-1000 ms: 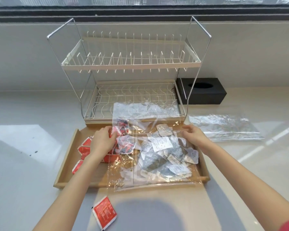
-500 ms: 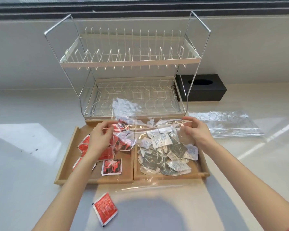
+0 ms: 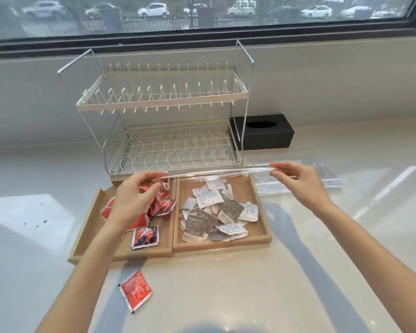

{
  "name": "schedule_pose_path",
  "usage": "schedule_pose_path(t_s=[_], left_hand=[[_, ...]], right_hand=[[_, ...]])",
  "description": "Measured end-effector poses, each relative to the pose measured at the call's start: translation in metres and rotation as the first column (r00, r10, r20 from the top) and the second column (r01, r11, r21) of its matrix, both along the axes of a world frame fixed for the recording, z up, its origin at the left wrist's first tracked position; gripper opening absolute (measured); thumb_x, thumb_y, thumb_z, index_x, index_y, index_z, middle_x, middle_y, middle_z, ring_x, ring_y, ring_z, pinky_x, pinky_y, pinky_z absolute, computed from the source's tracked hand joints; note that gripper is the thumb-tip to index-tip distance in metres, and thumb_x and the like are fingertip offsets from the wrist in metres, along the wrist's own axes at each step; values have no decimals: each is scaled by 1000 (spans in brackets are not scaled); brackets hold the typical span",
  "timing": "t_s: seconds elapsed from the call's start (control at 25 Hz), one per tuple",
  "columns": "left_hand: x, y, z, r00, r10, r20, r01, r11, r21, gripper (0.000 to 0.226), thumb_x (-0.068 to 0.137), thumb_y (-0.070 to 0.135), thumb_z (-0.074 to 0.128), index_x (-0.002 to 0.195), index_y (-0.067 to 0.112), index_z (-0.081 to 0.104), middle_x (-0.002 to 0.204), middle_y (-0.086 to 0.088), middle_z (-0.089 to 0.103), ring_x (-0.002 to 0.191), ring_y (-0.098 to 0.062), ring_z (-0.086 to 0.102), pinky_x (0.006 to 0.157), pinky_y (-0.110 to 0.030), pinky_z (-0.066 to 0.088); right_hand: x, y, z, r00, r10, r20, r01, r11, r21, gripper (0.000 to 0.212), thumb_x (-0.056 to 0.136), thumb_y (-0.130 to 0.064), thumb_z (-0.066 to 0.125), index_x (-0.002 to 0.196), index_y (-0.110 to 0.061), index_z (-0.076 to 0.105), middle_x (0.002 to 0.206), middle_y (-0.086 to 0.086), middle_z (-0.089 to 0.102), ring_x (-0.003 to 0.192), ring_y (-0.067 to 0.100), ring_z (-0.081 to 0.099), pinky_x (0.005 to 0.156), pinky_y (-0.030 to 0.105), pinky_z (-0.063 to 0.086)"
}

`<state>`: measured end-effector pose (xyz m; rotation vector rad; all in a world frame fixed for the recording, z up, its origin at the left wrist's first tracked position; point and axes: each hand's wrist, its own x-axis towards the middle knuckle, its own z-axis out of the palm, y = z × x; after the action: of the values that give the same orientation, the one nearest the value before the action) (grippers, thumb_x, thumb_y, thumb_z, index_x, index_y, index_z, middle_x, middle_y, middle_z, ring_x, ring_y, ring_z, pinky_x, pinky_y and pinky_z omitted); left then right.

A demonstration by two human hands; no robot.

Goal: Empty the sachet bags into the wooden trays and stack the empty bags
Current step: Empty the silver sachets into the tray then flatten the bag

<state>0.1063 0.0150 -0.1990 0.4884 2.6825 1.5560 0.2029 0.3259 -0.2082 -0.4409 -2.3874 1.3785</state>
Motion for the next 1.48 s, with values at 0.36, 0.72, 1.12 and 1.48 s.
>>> schedule_pose_path(t_s=[0.36, 0.72, 1.12, 1.48], left_hand=[[15, 86, 17, 972, 12, -233, -27, 998, -61, 6, 83, 17, 60, 85, 22, 64, 84, 14, 46, 62, 3, 50, 61, 0, 37], [6, 196, 39, 991, -71, -116, 83, 991, 103, 10, 87, 14, 54, 91, 14, 63, 73, 7, 67, 61, 5, 65, 63, -11, 53], [19, 257, 18, 998, 54, -41, -37, 942, 334, 5, 85, 18, 59, 86, 23, 60, 84, 7, 65, 81, -8, 63, 73, -18, 51], [7, 278, -85, 996, 89, -3, -85, 940, -330, 26, 86, 12, 50, 110, 9, 59, 99, -7, 63, 98, -25, 51, 81, -30, 36]], right_hand=[[42, 79, 28, 989, -144, -35, 148, 964, 219, 4, 81, -25, 65, 77, -25, 67, 61, -3, 42, 54, -1, 46, 54, 10, 34], [34, 172, 52, 984, -158, -84, 142, 974, -176, 12, 88, -15, 56, 79, -15, 64, 76, 1, 67, 61, -4, 66, 60, 15, 54], [18, 212, 21, 929, -275, -248, 182, 923, -340, 21, 84, -5, 59, 83, -25, 64, 78, -10, 65, 69, -5, 60, 70, 14, 49], [-1, 229, -90, 948, -248, 199, 275, 954, -122, 21, 83, -5, 57, 102, -11, 66, 99, 6, 66, 79, 11, 57, 67, 7, 41]])
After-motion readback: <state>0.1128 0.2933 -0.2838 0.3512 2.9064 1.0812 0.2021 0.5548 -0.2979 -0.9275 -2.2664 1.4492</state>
